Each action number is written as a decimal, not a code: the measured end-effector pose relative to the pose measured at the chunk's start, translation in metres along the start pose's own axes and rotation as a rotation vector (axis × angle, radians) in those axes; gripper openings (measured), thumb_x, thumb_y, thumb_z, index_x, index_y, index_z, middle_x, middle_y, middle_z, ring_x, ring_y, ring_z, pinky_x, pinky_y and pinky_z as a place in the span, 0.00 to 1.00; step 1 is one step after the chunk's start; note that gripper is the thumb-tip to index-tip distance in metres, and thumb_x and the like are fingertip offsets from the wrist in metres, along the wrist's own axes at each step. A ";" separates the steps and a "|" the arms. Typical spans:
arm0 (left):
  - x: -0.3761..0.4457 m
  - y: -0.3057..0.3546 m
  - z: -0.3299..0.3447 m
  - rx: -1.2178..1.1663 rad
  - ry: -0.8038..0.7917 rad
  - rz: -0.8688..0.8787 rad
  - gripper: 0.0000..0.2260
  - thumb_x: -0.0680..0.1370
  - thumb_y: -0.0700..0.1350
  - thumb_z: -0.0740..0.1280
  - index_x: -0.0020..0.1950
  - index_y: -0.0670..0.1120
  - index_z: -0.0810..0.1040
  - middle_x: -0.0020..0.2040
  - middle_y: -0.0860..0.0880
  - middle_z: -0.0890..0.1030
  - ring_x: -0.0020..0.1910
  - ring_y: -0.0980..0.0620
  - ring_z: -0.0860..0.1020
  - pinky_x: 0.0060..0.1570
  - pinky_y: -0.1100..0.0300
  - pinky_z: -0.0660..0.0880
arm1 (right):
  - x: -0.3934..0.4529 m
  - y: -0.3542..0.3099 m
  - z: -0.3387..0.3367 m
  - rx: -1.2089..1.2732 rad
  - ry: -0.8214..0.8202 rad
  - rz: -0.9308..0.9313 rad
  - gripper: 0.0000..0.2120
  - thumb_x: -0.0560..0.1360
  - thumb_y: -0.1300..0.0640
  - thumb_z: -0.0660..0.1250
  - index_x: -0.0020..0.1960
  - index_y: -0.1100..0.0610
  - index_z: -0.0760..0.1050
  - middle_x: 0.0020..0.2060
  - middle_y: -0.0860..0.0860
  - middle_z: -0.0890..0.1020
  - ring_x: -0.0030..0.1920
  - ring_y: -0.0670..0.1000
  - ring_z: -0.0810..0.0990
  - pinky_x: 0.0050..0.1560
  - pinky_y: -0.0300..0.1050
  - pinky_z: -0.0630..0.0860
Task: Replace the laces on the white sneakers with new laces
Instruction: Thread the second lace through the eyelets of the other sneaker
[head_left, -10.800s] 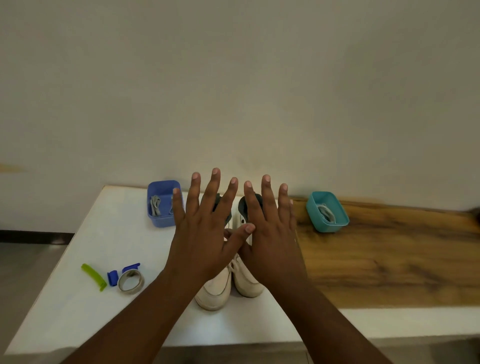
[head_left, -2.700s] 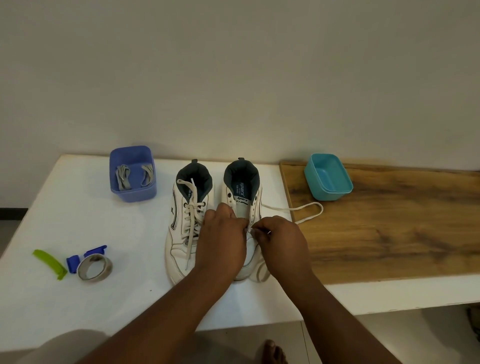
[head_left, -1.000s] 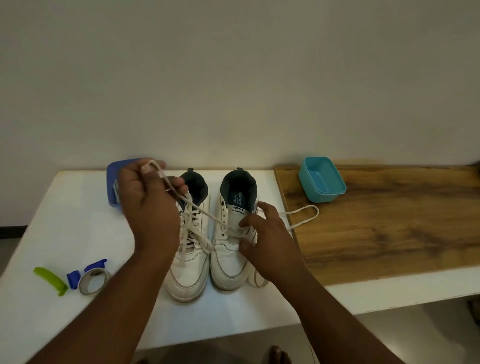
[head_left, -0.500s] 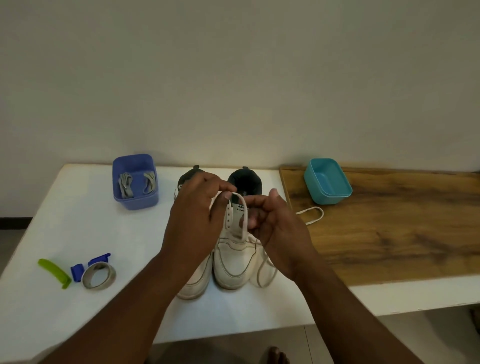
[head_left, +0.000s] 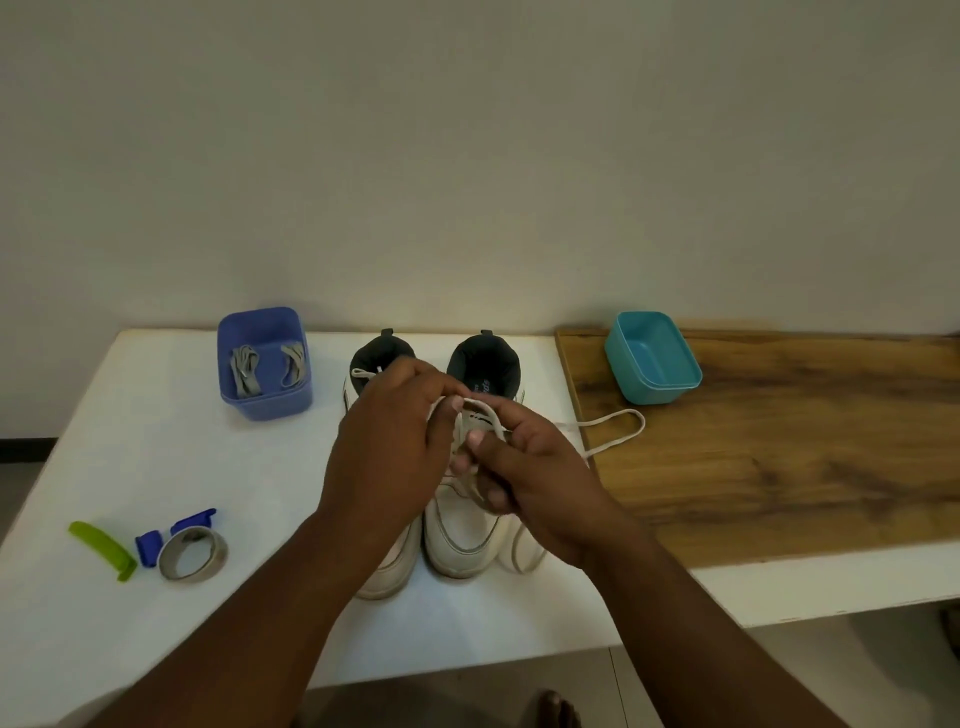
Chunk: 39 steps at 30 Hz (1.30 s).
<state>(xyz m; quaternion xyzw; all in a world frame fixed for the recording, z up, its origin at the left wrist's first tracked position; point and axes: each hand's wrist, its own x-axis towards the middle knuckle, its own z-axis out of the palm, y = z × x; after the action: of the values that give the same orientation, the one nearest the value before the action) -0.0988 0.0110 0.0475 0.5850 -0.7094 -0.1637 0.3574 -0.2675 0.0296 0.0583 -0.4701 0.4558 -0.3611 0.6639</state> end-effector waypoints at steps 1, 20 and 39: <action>0.000 -0.002 -0.001 0.019 0.005 -0.011 0.09 0.82 0.50 0.61 0.56 0.52 0.80 0.53 0.55 0.76 0.50 0.58 0.74 0.48 0.65 0.69 | 0.001 0.000 -0.002 -0.031 0.061 -0.008 0.12 0.84 0.55 0.62 0.66 0.50 0.78 0.38 0.53 0.81 0.30 0.48 0.72 0.31 0.42 0.69; -0.009 -0.013 0.023 0.201 -0.224 -0.100 0.08 0.79 0.53 0.69 0.55 0.57 0.86 0.53 0.52 0.84 0.52 0.50 0.80 0.56 0.54 0.77 | 0.013 0.025 -0.006 -1.137 0.247 -0.157 0.11 0.83 0.46 0.63 0.57 0.49 0.81 0.49 0.46 0.82 0.48 0.45 0.78 0.51 0.38 0.74; -0.016 -0.019 0.028 0.133 -0.259 -0.193 0.06 0.76 0.46 0.70 0.51 0.50 0.85 0.44 0.50 0.85 0.43 0.49 0.82 0.52 0.51 0.78 | 0.020 0.052 0.003 -1.235 0.574 -0.175 0.04 0.74 0.54 0.75 0.46 0.44 0.85 0.70 0.55 0.73 0.76 0.65 0.61 0.70 0.67 0.63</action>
<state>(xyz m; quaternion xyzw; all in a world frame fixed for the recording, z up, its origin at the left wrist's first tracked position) -0.1034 0.0158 0.0106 0.6470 -0.6991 -0.2239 0.2061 -0.2552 0.0282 0.0040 -0.6831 0.6966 -0.1976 0.0955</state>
